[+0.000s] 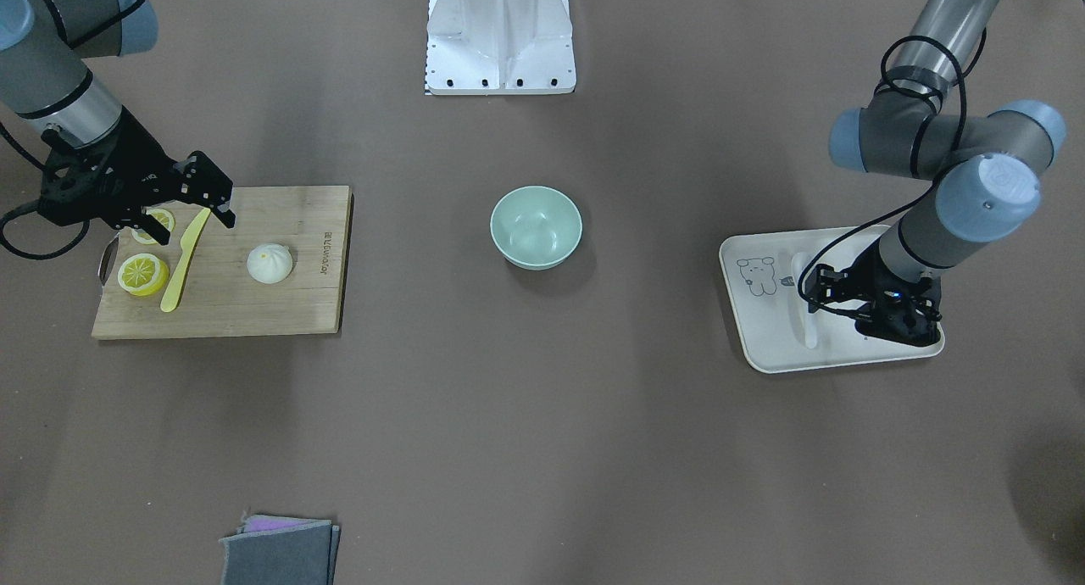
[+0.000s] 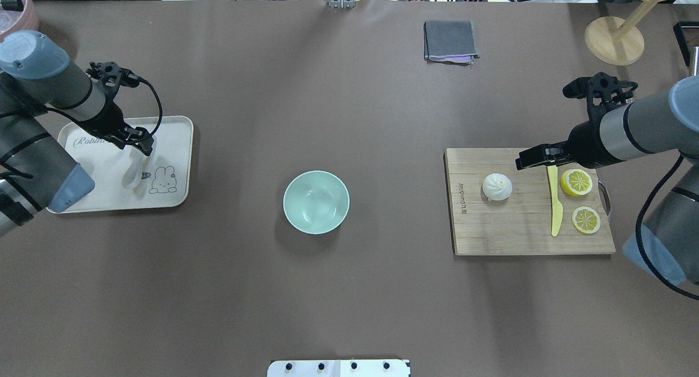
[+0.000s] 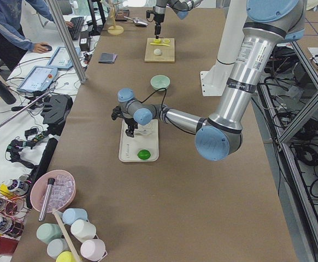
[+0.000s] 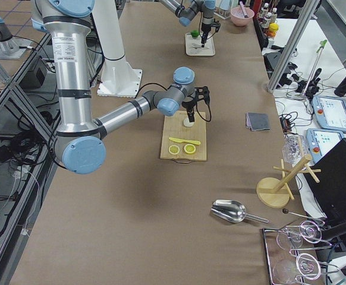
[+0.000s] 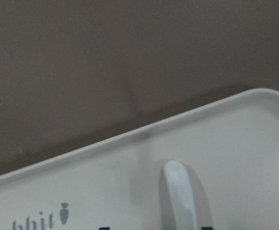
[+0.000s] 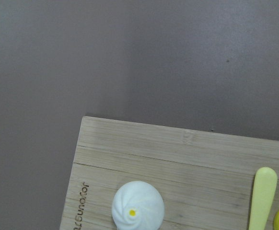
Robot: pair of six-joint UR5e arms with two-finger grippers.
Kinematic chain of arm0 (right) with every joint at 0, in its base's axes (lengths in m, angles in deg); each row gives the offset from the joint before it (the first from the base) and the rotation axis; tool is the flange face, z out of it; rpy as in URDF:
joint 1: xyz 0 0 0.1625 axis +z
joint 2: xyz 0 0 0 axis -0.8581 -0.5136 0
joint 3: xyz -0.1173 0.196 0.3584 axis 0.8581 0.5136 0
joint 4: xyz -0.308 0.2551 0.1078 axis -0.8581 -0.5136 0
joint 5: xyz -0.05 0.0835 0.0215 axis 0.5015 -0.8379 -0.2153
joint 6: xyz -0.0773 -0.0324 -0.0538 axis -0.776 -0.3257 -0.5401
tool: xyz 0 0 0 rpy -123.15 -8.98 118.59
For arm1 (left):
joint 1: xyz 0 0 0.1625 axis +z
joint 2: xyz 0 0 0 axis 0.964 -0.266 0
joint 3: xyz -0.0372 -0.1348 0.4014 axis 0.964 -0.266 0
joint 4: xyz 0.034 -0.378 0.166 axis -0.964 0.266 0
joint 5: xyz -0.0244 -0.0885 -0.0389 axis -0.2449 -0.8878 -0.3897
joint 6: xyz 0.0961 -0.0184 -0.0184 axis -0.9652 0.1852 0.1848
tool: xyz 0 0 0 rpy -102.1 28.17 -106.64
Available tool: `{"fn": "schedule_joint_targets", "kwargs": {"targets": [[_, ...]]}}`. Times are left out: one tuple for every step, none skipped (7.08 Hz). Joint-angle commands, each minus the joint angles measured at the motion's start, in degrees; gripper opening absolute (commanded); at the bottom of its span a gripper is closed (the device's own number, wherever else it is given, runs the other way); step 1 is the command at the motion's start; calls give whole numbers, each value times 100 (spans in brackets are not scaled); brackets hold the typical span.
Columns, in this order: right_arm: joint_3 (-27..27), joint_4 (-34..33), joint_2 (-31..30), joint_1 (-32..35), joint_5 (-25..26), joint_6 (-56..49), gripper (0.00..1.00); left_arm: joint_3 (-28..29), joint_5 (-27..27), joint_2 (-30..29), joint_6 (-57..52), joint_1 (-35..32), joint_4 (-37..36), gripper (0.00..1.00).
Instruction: Put spoon and bun in bowl
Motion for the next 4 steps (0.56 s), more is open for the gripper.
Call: {"fn": "schedule_joint_targets", "kwargs": {"targets": [[-5, 0, 9, -11, 42, 4, 91, -31, -1, 15, 70, 88, 47, 17], [-49, 0, 18, -2, 42, 30, 91, -205, -79, 7, 61, 80, -14, 0], [-40, 0, 18, -11, 42, 83, 91, -390, -245, 7, 78, 79, -50, 0], [-40, 0, 44, -20, 50, 83, 91, -600, -351, -11, 105, 62, -111, 0]]}}
